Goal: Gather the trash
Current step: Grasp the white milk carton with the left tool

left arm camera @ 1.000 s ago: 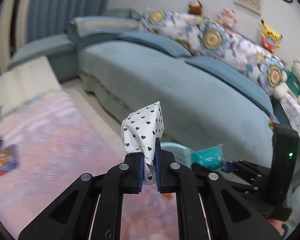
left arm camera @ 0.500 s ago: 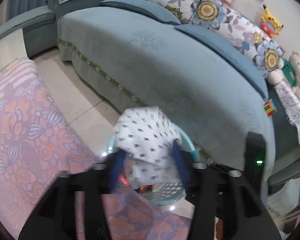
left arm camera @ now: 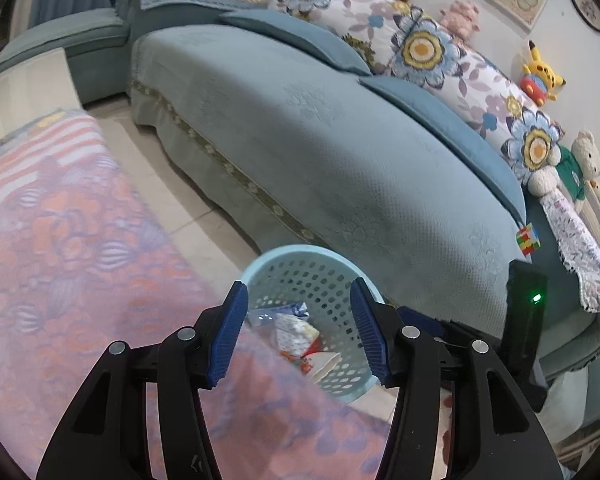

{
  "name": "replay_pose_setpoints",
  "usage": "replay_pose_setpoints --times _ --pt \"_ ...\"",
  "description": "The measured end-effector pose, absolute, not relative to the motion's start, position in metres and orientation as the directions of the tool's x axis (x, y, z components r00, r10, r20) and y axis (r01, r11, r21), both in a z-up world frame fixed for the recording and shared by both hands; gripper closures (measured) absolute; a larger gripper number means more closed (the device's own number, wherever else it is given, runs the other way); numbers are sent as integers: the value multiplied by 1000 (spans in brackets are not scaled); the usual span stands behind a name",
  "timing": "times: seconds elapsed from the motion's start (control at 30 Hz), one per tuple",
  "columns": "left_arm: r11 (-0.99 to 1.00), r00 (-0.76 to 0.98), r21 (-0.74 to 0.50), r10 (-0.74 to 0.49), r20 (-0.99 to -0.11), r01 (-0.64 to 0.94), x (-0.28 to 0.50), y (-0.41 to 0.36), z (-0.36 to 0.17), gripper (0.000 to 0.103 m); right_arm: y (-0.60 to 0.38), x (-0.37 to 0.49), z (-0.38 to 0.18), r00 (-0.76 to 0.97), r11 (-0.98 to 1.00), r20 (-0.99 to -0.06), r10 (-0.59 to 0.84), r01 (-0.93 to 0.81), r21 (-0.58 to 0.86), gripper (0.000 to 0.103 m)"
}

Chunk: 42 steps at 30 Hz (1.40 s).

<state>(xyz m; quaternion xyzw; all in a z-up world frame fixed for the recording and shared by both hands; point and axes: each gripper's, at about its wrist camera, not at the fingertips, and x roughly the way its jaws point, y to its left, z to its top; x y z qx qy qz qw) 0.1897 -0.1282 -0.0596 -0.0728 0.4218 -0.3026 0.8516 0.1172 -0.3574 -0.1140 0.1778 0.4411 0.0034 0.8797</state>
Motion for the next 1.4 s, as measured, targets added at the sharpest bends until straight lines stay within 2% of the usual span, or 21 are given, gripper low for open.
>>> replay_pose_setpoints --times 0.1,0.23,0.4,0.5,0.63,0.7,0.8,0.97,1.17,1.2,1.23,1.3,1.4 --pt "824 518 -368 -559 -648 430 182 -96 -43 47 -329 118 -85 656 945 -728 197 70 319 51" --pt "878 633 -314 -478 -609 361 167 -29 -18 46 -273 125 -47 693 945 -666 278 -72 319 51" --pt "932 740 -299 -346 -577 203 161 68 4 39 -194 141 -25 675 922 -631 382 -236 306 51" --pt "957 778 -279 -233 -584 77 165 130 5 32 -149 156 -24 649 905 -630 426 -304 298 51" --pt "964 764 -266 -163 -624 -12 180 189 -9 30 -91 172 -31 594 868 -637 491 -395 301 51" --pt "968 745 -250 -141 -652 -36 189 206 -20 26 -73 180 -38 573 858 -645 505 -414 304 51" --pt "975 708 -211 -100 -699 -71 209 224 -43 26 -43 192 -51 543 847 -664 515 -442 296 57" --pt "980 645 -172 -68 -761 -100 238 236 -75 26 -6 208 -74 496 837 -707 504 -483 258 57" --pt "974 612 -193 -80 -787 -121 260 242 -97 28 22 229 -92 458 830 -743 488 -508 231 57" --pt "974 613 -190 -78 -786 -120 261 241 -97 29 27 233 -96 449 829 -750 485 -508 232 57" --pt "976 610 -179 -69 -790 -121 263 241 -97 37 30 236 -98 443 829 -755 484 -507 234 57" --pt "980 610 -156 -48 -791 -126 263 240 -96 44 35 242 -102 428 830 -765 482 -503 242 57" --pt "977 604 -160 -45 -796 -138 255 245 -96 44 43 243 -104 412 821 -769 489 -515 246 57"
